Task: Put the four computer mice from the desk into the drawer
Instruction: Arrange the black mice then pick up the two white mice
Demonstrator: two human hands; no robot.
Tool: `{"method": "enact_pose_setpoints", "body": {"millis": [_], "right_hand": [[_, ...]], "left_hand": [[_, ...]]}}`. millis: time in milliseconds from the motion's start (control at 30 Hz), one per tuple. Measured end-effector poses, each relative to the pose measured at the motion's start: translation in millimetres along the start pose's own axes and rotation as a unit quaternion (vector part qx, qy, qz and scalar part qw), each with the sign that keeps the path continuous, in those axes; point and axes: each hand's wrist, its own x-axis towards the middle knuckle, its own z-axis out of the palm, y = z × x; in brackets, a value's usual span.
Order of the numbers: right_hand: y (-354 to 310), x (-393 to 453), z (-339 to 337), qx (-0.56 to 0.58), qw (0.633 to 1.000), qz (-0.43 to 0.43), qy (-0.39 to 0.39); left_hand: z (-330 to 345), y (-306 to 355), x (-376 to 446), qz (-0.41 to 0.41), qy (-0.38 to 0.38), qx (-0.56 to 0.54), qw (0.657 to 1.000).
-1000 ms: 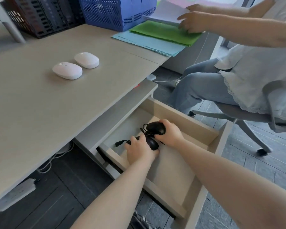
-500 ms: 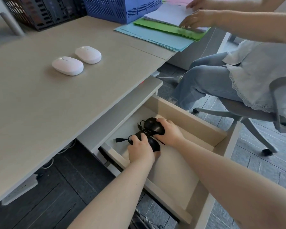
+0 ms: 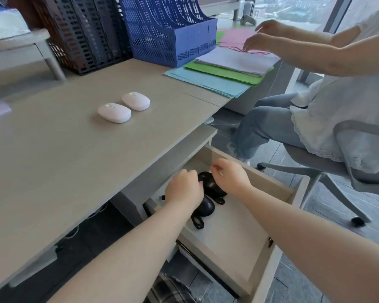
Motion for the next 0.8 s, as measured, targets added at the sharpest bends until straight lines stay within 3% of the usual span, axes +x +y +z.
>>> {"method": "enact_pose_setpoints", "body": {"millis": [133,267,467,633,733,800], "right_hand": [[-44,2,-21,0.076,0.987,-0.041,0.132],[-87,15,-29,0.11,0.973,-0.078,0.187],[-132,61,-24,0.07,0.989,-0.081,0.1],[-153,98,-16,0.032,0.997,-0.049,0.043],[-162,121,-14,-0.027,0.998,-0.046,0.024],[-171,135,-12,-0.009,0.999,-0.038,0.01]], "left_hand": [[-51,-8,3,0.066,0.146,-0.087,0.983],[-93,-36,19,0.049,0.25,-0.118,0.96],[-111,-106,60,-0.106,0.242,-0.111,0.958],[-102,-140,97,-0.121,0.245,-0.116,0.955],[-104,-149,117,-0.136,0.221,-0.125,0.958],[-105,-153,126,-0.146,0.195,-0.12,0.962]]}}
